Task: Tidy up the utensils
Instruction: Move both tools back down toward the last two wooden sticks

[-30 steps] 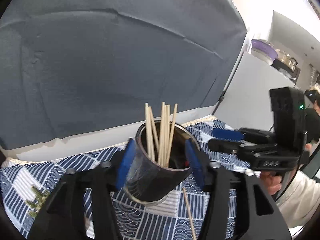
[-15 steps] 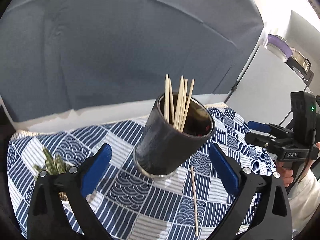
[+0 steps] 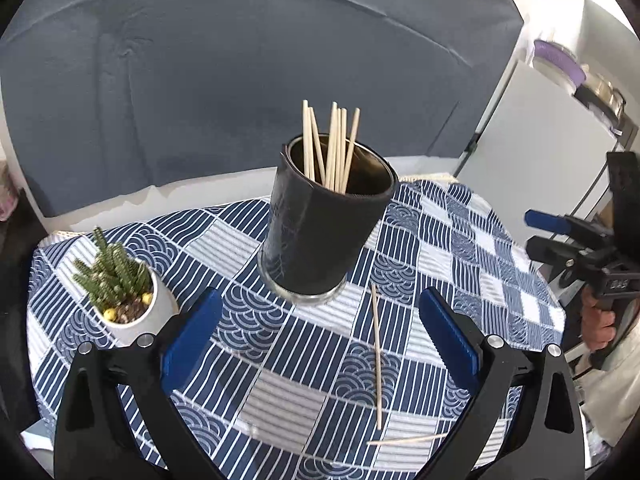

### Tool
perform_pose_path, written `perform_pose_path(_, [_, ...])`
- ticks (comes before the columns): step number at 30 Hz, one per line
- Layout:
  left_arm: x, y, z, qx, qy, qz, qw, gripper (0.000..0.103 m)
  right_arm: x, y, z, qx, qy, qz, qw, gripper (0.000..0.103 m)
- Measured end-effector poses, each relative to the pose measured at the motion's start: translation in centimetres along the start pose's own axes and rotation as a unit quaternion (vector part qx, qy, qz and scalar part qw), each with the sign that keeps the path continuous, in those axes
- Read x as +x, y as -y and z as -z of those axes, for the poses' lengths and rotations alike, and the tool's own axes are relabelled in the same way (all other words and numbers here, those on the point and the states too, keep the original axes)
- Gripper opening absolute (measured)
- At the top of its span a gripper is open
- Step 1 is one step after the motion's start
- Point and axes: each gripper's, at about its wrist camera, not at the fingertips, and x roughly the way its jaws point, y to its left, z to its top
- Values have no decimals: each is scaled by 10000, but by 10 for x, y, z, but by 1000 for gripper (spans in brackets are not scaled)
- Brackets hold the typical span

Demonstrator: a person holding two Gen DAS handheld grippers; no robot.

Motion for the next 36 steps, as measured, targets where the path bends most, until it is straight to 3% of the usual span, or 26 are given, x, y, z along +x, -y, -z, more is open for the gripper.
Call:
perform_pose_path(18, [-20, 47, 62, -125, -333, -230, 9991, 97, -33, -20, 102, -570, -520, -358, 9964, 87])
perform_pose_path(29, [-8, 53, 100, -24, -760, -432, 9962, 97, -1, -28, 161, -799, -1134, -714, 9878, 87])
perform_pose_path(36, [23, 55, 103, 123, -1199, -494, 9915, 97, 26, -31, 189, -1031, -1573, -841, 9785, 87])
